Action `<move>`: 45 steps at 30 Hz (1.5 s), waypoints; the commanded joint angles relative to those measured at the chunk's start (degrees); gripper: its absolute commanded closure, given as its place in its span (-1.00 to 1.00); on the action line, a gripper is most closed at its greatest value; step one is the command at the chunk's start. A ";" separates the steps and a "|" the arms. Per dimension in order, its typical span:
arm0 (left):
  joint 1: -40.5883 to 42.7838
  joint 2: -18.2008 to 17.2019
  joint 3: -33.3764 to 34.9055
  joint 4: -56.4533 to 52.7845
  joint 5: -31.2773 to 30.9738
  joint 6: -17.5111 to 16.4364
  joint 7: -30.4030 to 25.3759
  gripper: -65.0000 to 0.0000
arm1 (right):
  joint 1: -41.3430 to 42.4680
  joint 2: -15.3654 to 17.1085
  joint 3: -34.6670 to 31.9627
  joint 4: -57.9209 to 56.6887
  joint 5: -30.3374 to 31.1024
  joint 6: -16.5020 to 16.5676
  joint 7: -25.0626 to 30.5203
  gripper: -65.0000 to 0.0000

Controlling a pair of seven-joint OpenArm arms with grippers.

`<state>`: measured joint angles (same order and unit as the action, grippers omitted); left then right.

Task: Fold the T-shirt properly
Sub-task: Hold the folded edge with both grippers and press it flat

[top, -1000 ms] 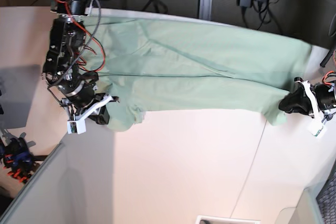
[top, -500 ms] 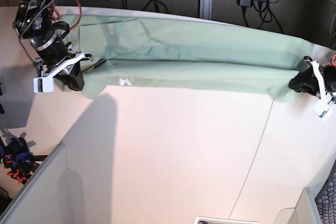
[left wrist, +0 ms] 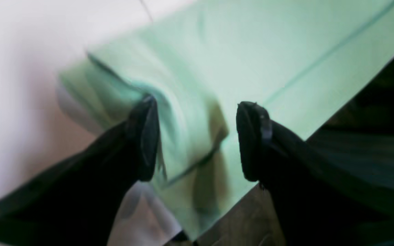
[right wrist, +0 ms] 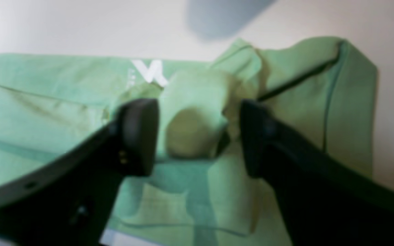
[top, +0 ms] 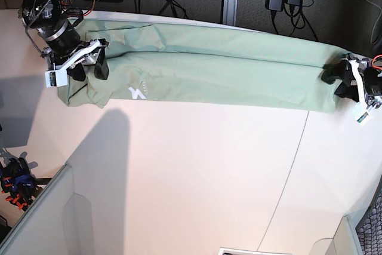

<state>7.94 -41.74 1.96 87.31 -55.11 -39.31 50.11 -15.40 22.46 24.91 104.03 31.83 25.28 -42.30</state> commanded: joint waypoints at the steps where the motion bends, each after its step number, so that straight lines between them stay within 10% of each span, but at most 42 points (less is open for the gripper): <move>1: -0.74 -1.11 -1.18 0.74 -0.33 -0.69 -1.44 -0.19 | 0.44 0.81 0.55 0.94 0.31 0.02 1.38 -0.19; 10: 1.22 -0.98 -15.06 0.72 -1.49 1.25 -1.55 -0.19 | 0.72 0.20 1.09 1.03 0.33 0.00 1.81 -0.19; 27: 3.98 7.48 -15.17 -4.94 -5.53 2.01 -0.79 -0.19 | 0.90 0.20 1.09 1.03 0.33 0.00 1.31 -0.19; 45: 4.00 7.69 -16.87 -5.42 -1.20 5.46 -2.32 -0.19 | 0.90 0.20 1.09 1.03 0.35 0.00 0.90 -0.19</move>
<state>12.25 -32.71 -14.22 81.12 -55.90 -34.50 48.29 -14.92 21.85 25.45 104.03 31.51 25.28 -42.52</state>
